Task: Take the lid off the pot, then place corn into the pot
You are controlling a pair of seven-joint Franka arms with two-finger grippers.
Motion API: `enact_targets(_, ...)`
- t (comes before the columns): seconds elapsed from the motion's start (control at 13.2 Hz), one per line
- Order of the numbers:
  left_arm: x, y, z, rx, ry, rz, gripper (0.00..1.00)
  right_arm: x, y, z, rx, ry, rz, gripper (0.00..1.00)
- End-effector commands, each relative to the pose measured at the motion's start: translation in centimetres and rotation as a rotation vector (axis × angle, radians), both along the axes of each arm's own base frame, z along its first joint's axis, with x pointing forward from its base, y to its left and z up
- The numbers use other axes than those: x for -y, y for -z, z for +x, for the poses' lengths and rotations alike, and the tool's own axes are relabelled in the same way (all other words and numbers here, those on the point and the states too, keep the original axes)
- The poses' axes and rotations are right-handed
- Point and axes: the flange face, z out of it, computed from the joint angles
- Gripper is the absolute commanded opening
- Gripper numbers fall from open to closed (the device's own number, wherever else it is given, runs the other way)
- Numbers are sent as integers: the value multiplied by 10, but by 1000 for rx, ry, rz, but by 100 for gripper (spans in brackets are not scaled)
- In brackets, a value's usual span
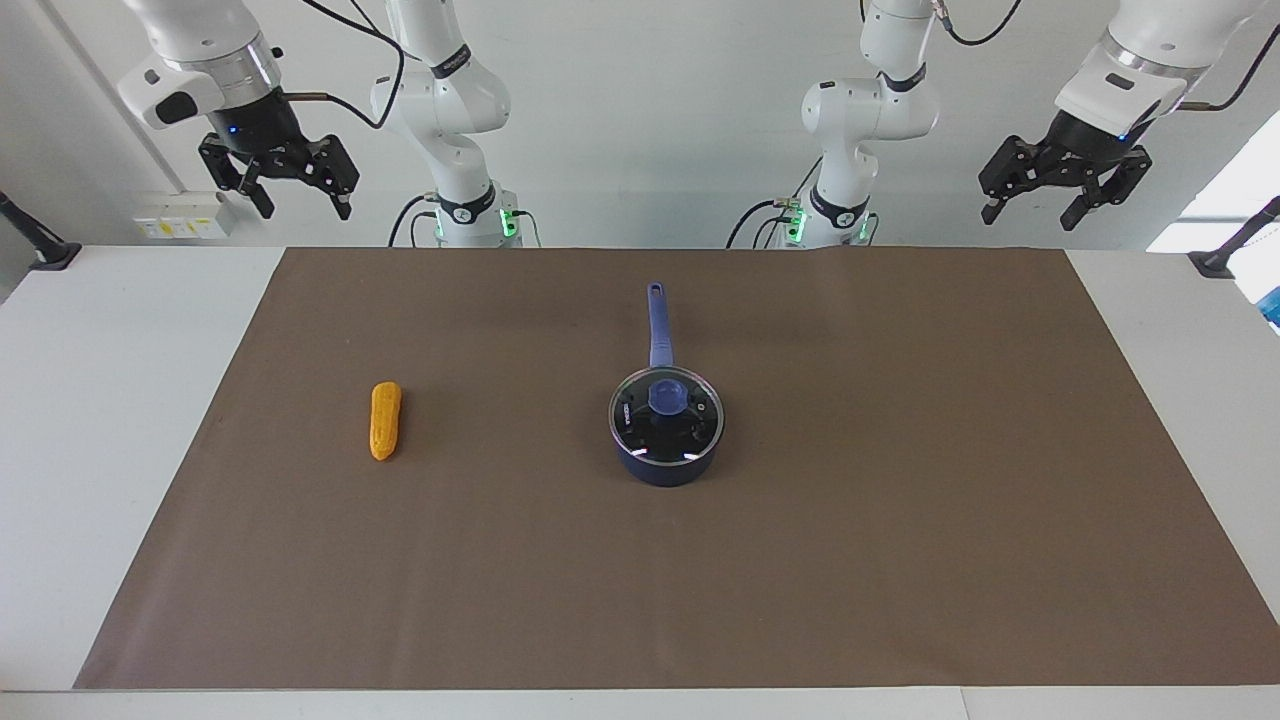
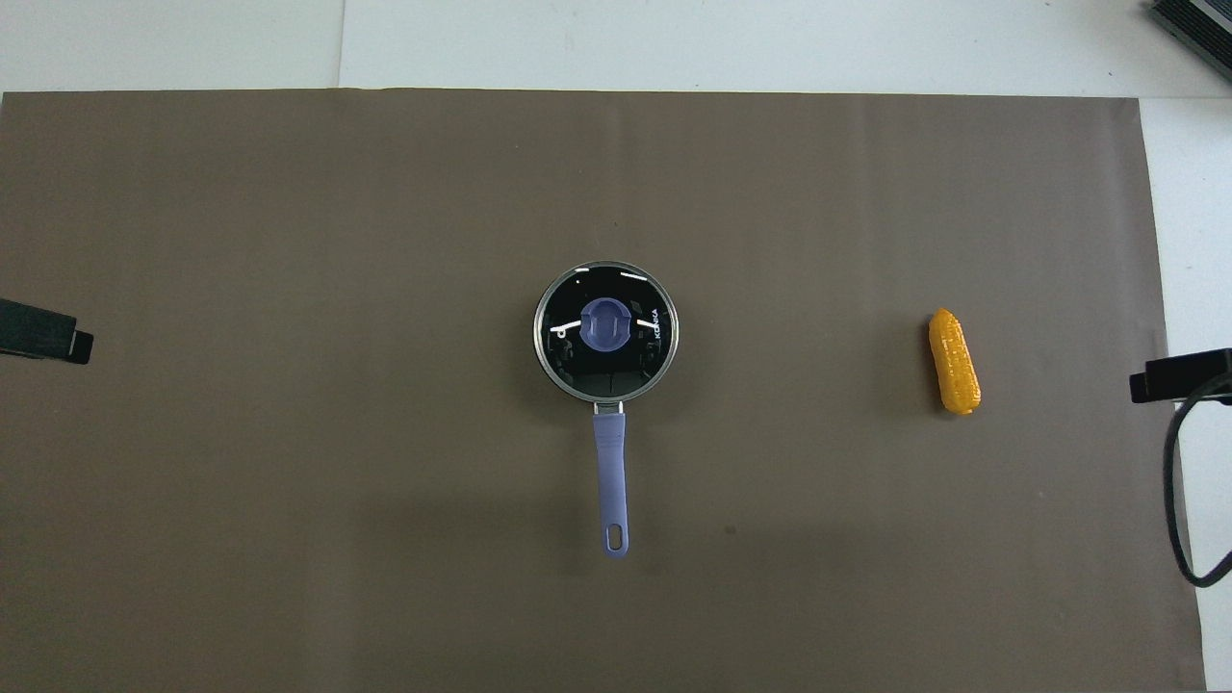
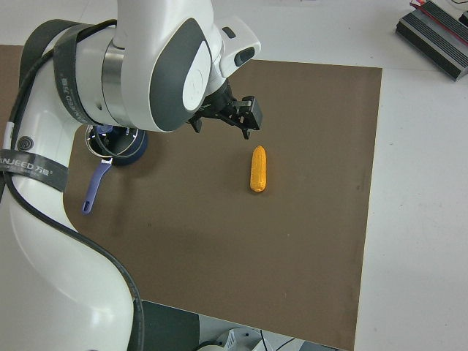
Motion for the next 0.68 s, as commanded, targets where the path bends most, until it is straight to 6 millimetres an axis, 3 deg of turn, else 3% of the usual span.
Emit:
enact_targets(0.0,4,-2,-9,-6,-2,-3,100,-3,12,1,41,12,-7,100)
enact_targets(0.15,7,-3,-9,-1,3,-8,100,-3,19,5,49,12,-9,100)
enact_targets(0.38,9,-3,-9,0,13,-8,100,-3,52,15,76,6,-10,100)
enact_targets(0.53,11,-2,-8,2,16,-8,100,-3,84,27,43,9,-13,100)
enact_targets(0.61,16,-2,-8,3,25,-8,100,-2,109,38,32,10,-14,100)
